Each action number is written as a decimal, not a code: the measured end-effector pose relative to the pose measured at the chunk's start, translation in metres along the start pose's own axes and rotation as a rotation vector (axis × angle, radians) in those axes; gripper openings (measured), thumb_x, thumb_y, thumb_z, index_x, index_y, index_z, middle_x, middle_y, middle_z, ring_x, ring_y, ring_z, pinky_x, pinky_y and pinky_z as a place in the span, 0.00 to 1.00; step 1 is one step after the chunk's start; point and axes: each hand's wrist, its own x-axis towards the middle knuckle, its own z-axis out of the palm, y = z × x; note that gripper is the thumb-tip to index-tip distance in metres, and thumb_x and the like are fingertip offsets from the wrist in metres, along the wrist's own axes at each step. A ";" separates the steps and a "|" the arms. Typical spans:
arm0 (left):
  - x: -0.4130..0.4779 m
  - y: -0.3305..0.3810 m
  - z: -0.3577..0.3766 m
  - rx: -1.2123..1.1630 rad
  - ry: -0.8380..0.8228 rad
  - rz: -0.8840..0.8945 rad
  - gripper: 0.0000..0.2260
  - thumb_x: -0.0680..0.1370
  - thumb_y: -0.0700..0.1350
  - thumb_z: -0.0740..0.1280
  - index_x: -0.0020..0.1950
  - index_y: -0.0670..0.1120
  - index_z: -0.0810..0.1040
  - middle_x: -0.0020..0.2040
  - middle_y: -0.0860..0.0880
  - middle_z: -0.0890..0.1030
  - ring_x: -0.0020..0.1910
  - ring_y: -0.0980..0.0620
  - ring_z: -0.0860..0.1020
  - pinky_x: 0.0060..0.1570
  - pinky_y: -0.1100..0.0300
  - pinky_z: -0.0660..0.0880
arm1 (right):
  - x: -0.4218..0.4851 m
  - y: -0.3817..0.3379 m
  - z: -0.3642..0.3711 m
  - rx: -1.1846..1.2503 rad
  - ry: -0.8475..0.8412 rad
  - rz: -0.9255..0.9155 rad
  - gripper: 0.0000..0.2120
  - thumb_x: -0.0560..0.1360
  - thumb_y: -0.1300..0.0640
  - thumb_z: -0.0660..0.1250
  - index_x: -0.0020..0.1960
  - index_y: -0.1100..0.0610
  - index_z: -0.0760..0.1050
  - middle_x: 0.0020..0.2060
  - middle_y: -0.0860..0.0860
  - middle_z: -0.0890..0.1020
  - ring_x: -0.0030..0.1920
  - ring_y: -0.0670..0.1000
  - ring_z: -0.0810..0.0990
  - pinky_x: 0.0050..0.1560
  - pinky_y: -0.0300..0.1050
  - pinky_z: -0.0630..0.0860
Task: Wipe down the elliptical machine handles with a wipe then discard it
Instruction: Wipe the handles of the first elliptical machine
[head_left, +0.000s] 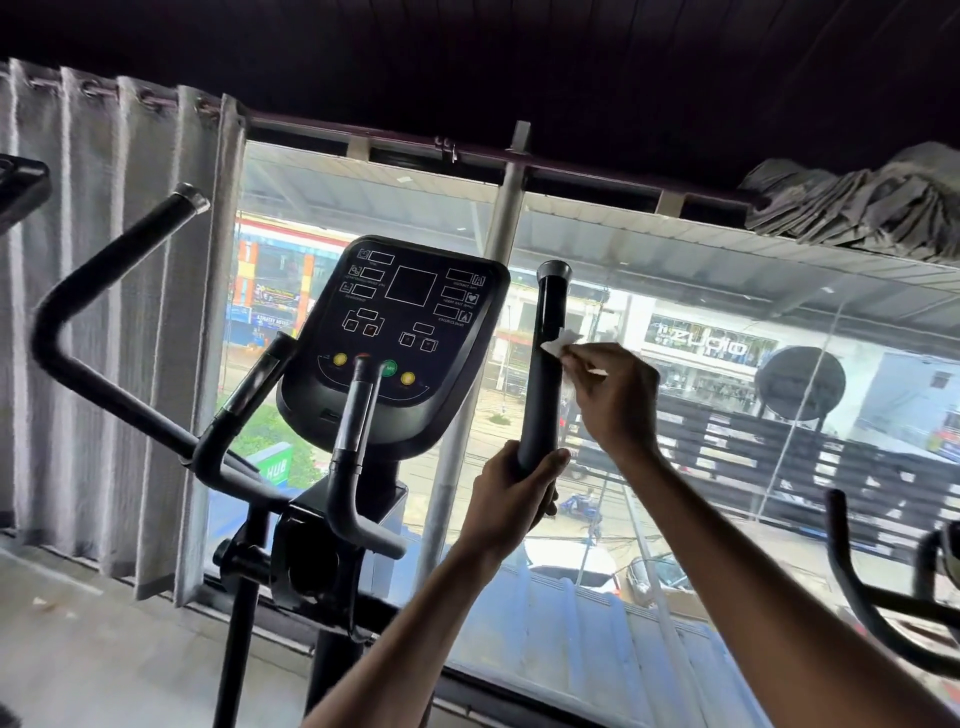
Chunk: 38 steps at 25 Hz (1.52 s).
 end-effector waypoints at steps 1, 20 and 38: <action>0.000 -0.001 0.000 0.015 0.003 -0.003 0.13 0.79 0.51 0.72 0.50 0.41 0.77 0.31 0.46 0.78 0.32 0.49 0.78 0.36 0.56 0.76 | -0.006 -0.002 -0.001 0.039 0.012 0.068 0.06 0.77 0.56 0.72 0.51 0.57 0.86 0.45 0.49 0.87 0.44 0.48 0.86 0.48 0.41 0.79; -0.017 0.007 0.011 0.126 0.137 -0.013 0.13 0.79 0.52 0.72 0.49 0.42 0.79 0.34 0.45 0.81 0.32 0.49 0.78 0.41 0.53 0.75 | -0.040 0.000 0.000 0.179 0.048 -0.055 0.06 0.79 0.58 0.70 0.51 0.58 0.85 0.45 0.51 0.86 0.44 0.51 0.84 0.45 0.44 0.81; -0.040 0.009 0.013 0.108 0.226 -0.043 0.21 0.77 0.59 0.60 0.46 0.43 0.83 0.43 0.40 0.85 0.42 0.48 0.81 0.47 0.54 0.73 | 0.019 -0.022 -0.007 -0.047 -0.378 -0.350 0.05 0.72 0.71 0.70 0.41 0.63 0.82 0.37 0.54 0.79 0.41 0.55 0.79 0.39 0.46 0.80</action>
